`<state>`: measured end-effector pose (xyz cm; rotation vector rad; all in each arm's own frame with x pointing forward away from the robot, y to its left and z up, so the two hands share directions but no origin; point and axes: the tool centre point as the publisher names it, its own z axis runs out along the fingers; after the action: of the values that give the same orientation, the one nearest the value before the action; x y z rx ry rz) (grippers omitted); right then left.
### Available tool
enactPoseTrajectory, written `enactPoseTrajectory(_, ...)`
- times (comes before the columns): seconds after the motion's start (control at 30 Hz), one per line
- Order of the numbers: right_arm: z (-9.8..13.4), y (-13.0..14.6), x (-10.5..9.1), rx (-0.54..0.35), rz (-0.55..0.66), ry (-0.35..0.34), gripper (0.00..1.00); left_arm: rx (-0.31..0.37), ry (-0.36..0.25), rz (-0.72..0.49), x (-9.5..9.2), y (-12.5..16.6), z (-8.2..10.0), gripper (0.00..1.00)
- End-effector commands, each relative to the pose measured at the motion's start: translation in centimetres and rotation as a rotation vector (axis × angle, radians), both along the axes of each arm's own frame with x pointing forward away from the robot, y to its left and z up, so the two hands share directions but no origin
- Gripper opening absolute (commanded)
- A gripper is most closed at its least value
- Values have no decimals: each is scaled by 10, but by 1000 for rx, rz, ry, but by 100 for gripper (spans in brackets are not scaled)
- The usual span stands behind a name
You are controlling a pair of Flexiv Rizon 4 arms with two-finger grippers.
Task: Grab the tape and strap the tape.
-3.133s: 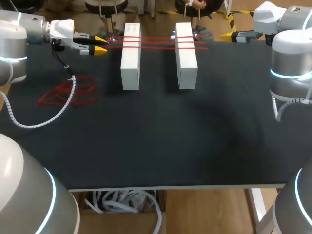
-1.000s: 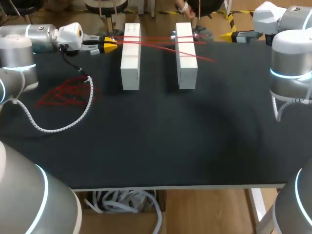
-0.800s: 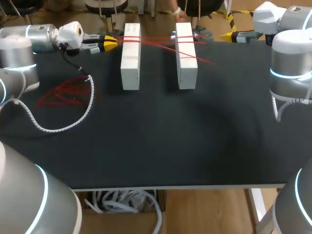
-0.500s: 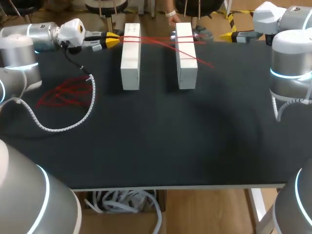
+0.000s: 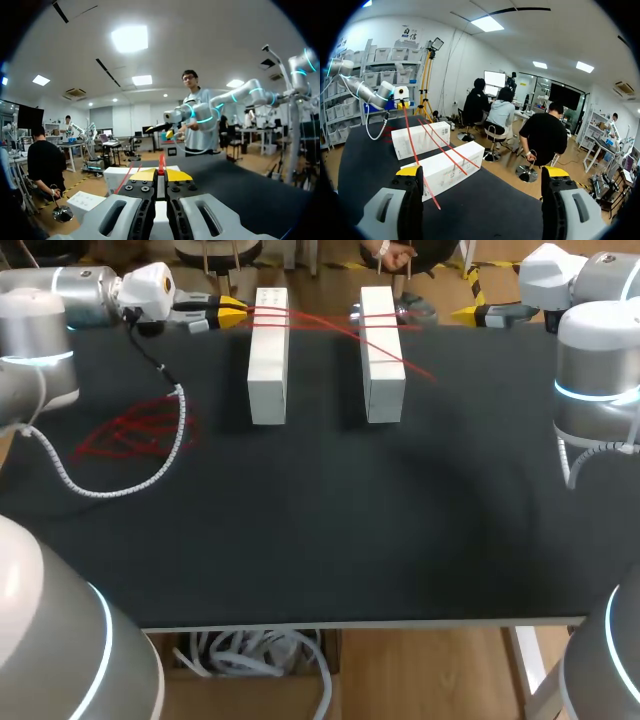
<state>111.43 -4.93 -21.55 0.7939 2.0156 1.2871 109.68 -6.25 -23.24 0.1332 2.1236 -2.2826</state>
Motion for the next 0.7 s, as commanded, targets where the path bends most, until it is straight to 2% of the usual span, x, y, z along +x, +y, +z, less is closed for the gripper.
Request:
enactPoseTrajectory(0.03,0,0,0,1,1,0,100,6,-1,10,-4,-1,2,0)
enactPoseTrajectory(0.13,0,0,0,1,1,0,100,-21,-23,-15,-1,-5,7,0)
enactPoseTrajectory(0.17,0,0,0,1,1,0,100,-13,-5,-31,-1,-8,10,0)
enactPoseTrajectory(0.23,0,0,0,1,1,0,100,-53,-27,-35,-2,-13,17,0)
enactPoseTrajectory(0.27,0,0,0,1,1,0,100,-51,-10,-38,-3,-17,20,0)
enactPoseTrajectory(0.3,0,0,0,1,1,0,100,-80,-35,-40,-4,-20,24,0)
enactPoseTrajectory(0.5,0,0,0,1,1,0,100,-103,-6,-32,-14,-34,43,0)
enactPoseTrajectory(0.7,0,0,0,1,1,0,100,-101,49,37,-29,-46,60,0)
